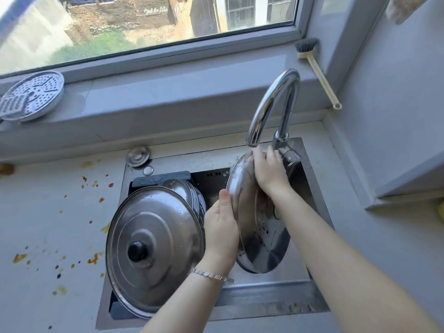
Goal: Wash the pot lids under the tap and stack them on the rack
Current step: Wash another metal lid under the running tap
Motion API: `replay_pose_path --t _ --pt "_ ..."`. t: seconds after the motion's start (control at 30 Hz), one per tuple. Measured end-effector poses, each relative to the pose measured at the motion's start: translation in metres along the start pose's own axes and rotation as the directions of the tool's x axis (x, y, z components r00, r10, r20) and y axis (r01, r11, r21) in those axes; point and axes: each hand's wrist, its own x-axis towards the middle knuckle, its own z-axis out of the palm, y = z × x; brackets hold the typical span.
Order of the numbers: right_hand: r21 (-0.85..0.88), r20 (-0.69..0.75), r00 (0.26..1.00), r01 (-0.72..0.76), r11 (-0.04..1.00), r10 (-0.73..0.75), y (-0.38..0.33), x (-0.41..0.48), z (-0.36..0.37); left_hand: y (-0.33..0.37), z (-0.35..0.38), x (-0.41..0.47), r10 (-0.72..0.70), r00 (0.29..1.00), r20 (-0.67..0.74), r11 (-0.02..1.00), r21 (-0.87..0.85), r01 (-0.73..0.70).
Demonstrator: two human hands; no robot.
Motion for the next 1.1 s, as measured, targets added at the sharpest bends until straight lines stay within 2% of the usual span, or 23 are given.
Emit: replay_pose_path --t 0.03,0.07,0.17,0.2,0.27,0.33,0.37,0.4,0.43,0.5,0.53,0.57,0.6,0.67,0.73,0.77,0.8,0.9,0.93,1.0,1.07,1.1 --pt "0.008 -0.012 1.000 -0.021 1.000 0.021 -0.003 -0.002 0.002 0.001 0.001 0.002 -0.004 1.000 -0.012 1.000 0.012 0.004" --pt "-0.033 -0.027 0.999 0.019 0.999 -0.019 -0.005 -0.012 0.008 0.002 0.002 0.006 -0.020 0.999 -0.042 1.000 0.001 0.020" --pt "-0.122 -0.001 0.944 0.327 0.937 -0.329 -0.006 -0.063 0.035 0.008 0.003 0.019 -0.094 0.992 -0.078 0.987 -0.135 0.083" --pt "-0.131 0.024 0.924 0.381 0.915 -0.381 -0.003 -0.068 0.037 0.008 0.002 0.021 -0.102 0.993 -0.060 0.984 -0.151 0.092" --pt "-0.124 0.045 0.947 0.322 0.939 -0.319 0.000 -0.046 0.035 0.008 -0.001 0.022 -0.077 0.995 -0.066 0.988 -0.142 0.067" --pt "-0.007 -0.009 0.997 0.082 0.997 -0.082 0.000 -0.015 0.025 0.006 -0.002 0.019 -0.028 0.996 -0.087 0.998 -0.064 0.023" --pt "0.054 -0.039 0.999 -0.020 0.998 0.022 -0.001 -0.007 0.023 0.006 -0.002 0.017 -0.014 0.995 -0.103 0.999 -0.037 0.010" --pt "0.049 -0.060 0.997 -0.050 0.998 0.053 -0.003 -0.009 0.025 0.008 -0.001 0.017 -0.020 0.993 -0.119 0.999 -0.027 0.017" --pt "-0.036 -0.065 0.998 -0.004 0.999 0.001 -0.005 -0.018 0.031 0.008 0.000 0.018 -0.048 0.991 -0.126 0.998 -0.048 0.042" --pt "-0.181 0.007 0.968 0.246 0.952 -0.249 -0.009 -0.045 0.042 0.009 -0.002 0.024 -0.115 0.988 -0.104 0.984 -0.145 0.099" --pt "-0.188 0.034 0.937 0.348 0.918 -0.348 -0.009 -0.055 0.044 0.010 -0.002 0.025 -0.137 0.986 -0.091 0.977 -0.177 0.120" --pt "-0.187 0.043 0.923 0.382 0.905 -0.381 -0.007 -0.055 0.044 0.010 -0.004 0.025 -0.134 0.987 -0.087 0.977 -0.177 0.117" --pt "-0.177 0.020 0.936 0.349 0.920 -0.351 -0.007 -0.045 0.042 0.012 -0.004 0.022 -0.107 0.990 -0.091 0.985 -0.148 0.093" --pt "-0.093 -0.059 0.989 0.132 0.987 -0.138 -0.004 -0.008 0.034 0.010 -0.006 0.015 -0.038 0.994 -0.102 0.997 -0.070 0.031" --pt "0.045 -0.086 0.989 -0.119 0.992 0.123 -0.003 0.021 0.024 0.008 -0.009 0.010 0.000 0.997 -0.083 0.999 -0.046 -0.004" --pt "0.052 -0.104 0.983 -0.146 0.988 0.151 -0.003 0.023 0.024 0.007 -0.010 0.010 0.002 0.997 -0.080 0.999 -0.039 -0.005" --pt "0.004 -0.120 0.987 -0.108 0.994 0.107 -0.005 0.018 0.026 0.009 -0.010 0.010 -0.007 0.996 -0.090 0.999 -0.041 0.003" --pt "-0.127 -0.052 0.964 0.252 0.959 -0.260 -0.007 -0.028 0.042 0.019 -0.009 0.016 -0.102 0.987 -0.127 0.982 -0.171 0.079" --pt "-0.158 -0.027 0.922 0.378 0.912 -0.386 -0.005 -0.050 0.048 0.023 -0.010 0.021 -0.135 0.981 -0.139 0.973 -0.208 0.105" --pt "-0.221 0.000 0.793 0.594 0.774 -0.609 0.010 -0.083 0.055 0.029 -0.016 0.031 -0.192 0.969 -0.153 0.960 -0.234 0.153" --pt "-0.281 0.070 0.673 0.722 0.633 -0.736 0.036 -0.092 0.055 0.030 -0.024 0.042 -0.282 0.947 -0.156 0.916 -0.337 0.217" --pt "-0.286 0.117 0.642 0.752 0.593 -0.758 0.046 -0.092 0.051 0.029 -0.028 0.045 -0.329 0.930 -0.165 0.889 -0.387 0.246"
